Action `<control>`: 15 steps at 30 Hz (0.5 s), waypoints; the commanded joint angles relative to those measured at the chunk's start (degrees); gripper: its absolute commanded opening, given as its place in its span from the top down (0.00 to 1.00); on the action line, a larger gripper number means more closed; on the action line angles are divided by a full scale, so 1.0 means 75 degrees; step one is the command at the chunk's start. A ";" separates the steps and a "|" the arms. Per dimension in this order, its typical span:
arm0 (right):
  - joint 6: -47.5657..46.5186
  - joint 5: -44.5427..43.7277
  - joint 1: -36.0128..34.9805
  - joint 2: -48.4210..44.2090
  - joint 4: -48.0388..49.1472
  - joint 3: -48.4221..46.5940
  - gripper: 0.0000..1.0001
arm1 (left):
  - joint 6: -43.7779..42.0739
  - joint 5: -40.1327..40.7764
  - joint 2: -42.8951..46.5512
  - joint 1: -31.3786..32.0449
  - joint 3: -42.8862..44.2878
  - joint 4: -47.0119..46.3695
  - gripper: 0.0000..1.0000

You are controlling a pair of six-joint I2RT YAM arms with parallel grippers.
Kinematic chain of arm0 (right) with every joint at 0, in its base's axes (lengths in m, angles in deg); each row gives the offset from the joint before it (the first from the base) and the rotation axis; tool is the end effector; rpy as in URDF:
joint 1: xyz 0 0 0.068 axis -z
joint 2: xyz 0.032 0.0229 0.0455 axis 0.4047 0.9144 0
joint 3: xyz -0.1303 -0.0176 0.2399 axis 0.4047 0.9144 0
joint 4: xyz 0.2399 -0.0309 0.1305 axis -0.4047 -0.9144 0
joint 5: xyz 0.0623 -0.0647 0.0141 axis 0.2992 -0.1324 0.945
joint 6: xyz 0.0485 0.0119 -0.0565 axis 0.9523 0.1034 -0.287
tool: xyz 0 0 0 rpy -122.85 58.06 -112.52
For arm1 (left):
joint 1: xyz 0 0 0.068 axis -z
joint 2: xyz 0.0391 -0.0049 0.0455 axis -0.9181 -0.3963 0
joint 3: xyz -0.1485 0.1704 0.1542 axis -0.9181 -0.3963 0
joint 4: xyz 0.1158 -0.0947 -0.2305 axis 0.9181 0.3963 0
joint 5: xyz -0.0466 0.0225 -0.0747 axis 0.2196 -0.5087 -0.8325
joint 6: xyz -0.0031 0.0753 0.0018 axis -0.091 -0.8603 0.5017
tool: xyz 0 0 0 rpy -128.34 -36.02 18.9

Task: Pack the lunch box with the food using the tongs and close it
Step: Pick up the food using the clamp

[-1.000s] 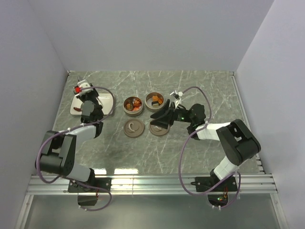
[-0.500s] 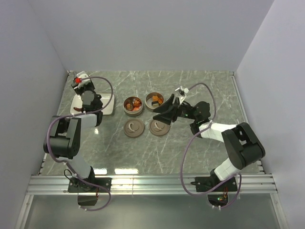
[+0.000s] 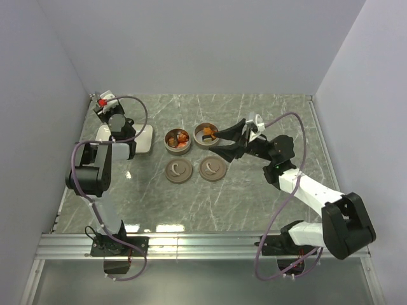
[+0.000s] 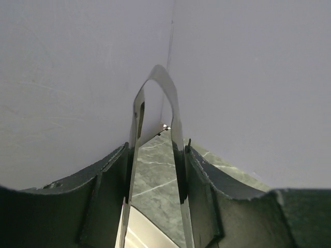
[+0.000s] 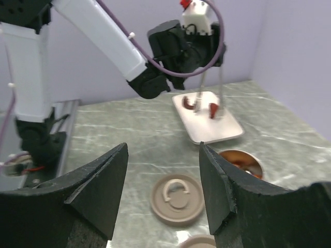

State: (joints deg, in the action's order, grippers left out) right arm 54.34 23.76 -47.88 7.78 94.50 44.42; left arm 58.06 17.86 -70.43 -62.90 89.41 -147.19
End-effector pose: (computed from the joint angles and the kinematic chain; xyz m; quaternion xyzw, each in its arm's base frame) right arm 0.2447 0.1641 0.3076 -0.3973 0.4712 0.4916 0.6152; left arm 0.4091 0.0167 0.2341 -0.2586 0.5560 0.2182 0.7592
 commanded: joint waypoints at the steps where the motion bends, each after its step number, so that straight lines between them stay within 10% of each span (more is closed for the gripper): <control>1: -0.1070 -0.0665 0.0026 -0.0406 -0.0996 -0.0121 0.36 | 0.0218 0.0035 -0.0251 -0.0078 0.0468 -0.2040 0.48; 15: -0.1047 -0.0770 0.0026 -0.0641 -0.1055 0.0113 0.36 | 0.0124 -0.0176 -0.0053 -0.0090 0.0352 -0.1876 0.78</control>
State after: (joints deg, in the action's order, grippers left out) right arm 47.82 19.67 -47.88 5.18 86.30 45.05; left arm 58.52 17.75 -72.84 -63.47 91.53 -147.60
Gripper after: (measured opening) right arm 0.641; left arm 0.319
